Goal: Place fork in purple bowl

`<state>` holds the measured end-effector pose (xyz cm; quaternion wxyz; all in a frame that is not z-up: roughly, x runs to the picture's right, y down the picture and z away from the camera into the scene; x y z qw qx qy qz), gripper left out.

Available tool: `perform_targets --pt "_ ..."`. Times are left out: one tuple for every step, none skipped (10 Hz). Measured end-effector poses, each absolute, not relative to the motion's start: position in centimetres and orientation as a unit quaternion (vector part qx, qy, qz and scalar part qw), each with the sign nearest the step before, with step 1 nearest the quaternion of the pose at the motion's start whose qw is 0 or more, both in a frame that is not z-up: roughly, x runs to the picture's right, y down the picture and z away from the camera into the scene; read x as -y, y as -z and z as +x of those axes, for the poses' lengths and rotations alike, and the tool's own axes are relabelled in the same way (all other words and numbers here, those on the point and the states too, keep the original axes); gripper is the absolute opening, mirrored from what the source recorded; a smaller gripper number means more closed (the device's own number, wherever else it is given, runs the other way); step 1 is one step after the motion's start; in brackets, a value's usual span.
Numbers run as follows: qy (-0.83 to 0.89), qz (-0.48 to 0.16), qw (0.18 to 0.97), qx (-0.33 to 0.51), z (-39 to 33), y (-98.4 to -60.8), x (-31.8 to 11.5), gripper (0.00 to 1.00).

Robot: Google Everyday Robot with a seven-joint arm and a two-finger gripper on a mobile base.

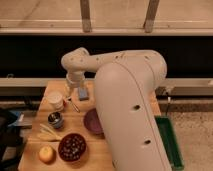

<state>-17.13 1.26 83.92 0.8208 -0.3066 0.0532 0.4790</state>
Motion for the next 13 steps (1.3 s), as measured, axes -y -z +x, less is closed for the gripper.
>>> perform_targets --pt "-0.478 -0.304 0.822 -0.053 -17.0 -84.0 -1.2 0.62" --pt "-0.48 -0.303 0.822 -0.054 -16.6 -84.1 -1.1 0.62" --pt "-0.479 -0.303 0.822 -0.054 -16.8 -84.1 -1.1 0.62" --pt "-0.479 -0.305 0.822 -0.053 -17.0 -84.1 -1.2 0.62" --pt "-0.48 -0.311 0.819 -0.05 -17.2 -84.2 -1.3 0.62" --pt "-0.481 -0.323 0.814 -0.044 -17.6 -84.9 -1.9 0.62" --pt "-0.478 -0.333 0.812 -0.04 -18.4 -85.6 -2.5 0.62" --pt "-0.473 -0.35 0.808 -0.033 -19.9 -86.6 -3.3 0.62" --pt "-0.468 -0.365 0.804 -0.037 -20.2 -87.5 -4.3 0.62" --pt "-0.467 -0.376 0.799 -0.04 -20.1 -88.3 -5.0 0.62" --pt "-0.465 -0.388 0.794 -0.045 -20.2 -88.9 -5.9 0.62" --pt "-0.461 -0.399 0.791 -0.051 -20.3 -89.2 -6.6 0.62" --pt "-0.46 -0.404 0.788 -0.055 -20.2 -89.4 -7.0 0.62"
